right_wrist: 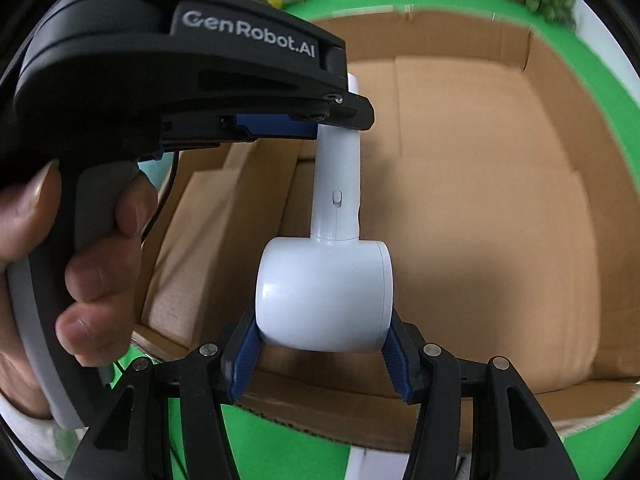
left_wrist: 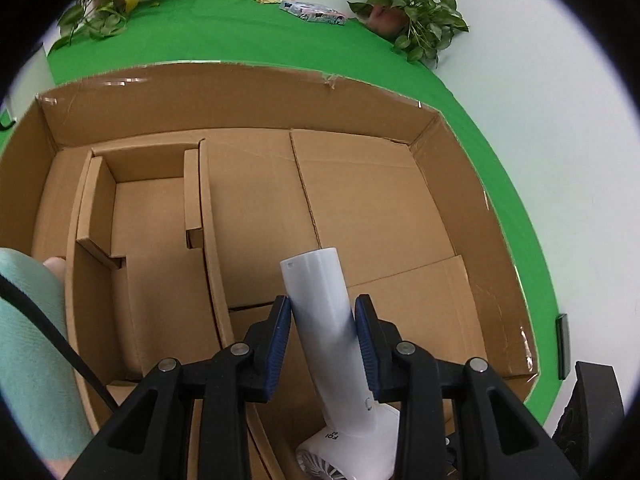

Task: Organize objects
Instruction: 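Lower the hair dryer with both grippers into the large box beside the insert, then open both grippers to release the hair dryer and withdraw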

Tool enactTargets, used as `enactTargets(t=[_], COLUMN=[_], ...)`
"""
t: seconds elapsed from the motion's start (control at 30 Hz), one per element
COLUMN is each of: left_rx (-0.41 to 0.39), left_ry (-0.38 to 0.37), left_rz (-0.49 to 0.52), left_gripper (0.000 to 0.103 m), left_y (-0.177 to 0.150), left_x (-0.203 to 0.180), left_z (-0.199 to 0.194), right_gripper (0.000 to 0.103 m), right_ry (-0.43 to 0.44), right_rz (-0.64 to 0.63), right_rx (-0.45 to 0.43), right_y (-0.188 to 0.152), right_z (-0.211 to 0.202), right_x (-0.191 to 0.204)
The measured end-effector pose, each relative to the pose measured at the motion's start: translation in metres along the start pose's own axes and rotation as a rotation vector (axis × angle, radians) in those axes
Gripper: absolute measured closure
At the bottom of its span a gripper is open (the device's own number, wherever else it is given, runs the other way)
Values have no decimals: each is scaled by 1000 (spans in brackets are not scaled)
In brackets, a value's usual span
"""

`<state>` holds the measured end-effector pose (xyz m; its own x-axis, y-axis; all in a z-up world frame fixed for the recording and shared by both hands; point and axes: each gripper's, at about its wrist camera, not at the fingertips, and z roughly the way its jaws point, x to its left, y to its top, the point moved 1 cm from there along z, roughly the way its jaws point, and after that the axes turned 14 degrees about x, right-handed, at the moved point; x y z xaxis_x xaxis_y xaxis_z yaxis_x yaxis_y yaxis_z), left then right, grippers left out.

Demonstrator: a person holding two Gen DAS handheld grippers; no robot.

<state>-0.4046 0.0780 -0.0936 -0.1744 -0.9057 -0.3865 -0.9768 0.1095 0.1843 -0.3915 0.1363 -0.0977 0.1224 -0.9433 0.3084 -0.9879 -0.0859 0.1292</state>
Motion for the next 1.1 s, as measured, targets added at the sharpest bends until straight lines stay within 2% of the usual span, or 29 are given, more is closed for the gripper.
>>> enactTargets(t=[0.2, 0.33, 0.4, 0.53, 0.63, 0.7, 0.83, 0.9, 0.97, 1.03, 1.1], left_rx=[3, -56, -113, -194, -185, -161, -140, -118, -85, -99, -104], left_ry=[26, 50, 60, 142, 236, 255, 245, 212, 198, 208, 187], left_rz=[23, 29, 51, 78, 61, 57, 61, 53, 32, 20, -4], left_gripper=[71, 71, 71, 71, 71, 71, 71, 71, 71, 72, 72], left_y=[-4, -13, -28, -56, -80, -95, -122, -130, -134, -138, -142], left_x=[-5, -7, -9, -11, -1, 7, 13, 13, 14, 13, 14], left_z=[-7, -33, -55, -81, -80, -78, -70, -61, -49, -45, -45], right_gripper=[46, 45, 45, 45, 51, 54, 64, 68, 77, 79, 80], right_ry=[60, 114, 131, 166, 152, 138, 72, 58, 41, 10, -2], right_rz=[-12, -28, -13, 30, 61, 64, 65, 43, 13, -2, -6], right_rx=[45, 30, 17, -17, -45, -41, -23, -27, -22, -21, -17], right_y=[6, 4, 4, 12, 26, 40, 66, 61, 55, 48, 40], right_z=[-1, -11, -18, -36, -47, -46, -25, -18, -13, -8, -9], right_x=[7, 11, 5, -9, -13, -14, -30, -29, -23, -17, -14])
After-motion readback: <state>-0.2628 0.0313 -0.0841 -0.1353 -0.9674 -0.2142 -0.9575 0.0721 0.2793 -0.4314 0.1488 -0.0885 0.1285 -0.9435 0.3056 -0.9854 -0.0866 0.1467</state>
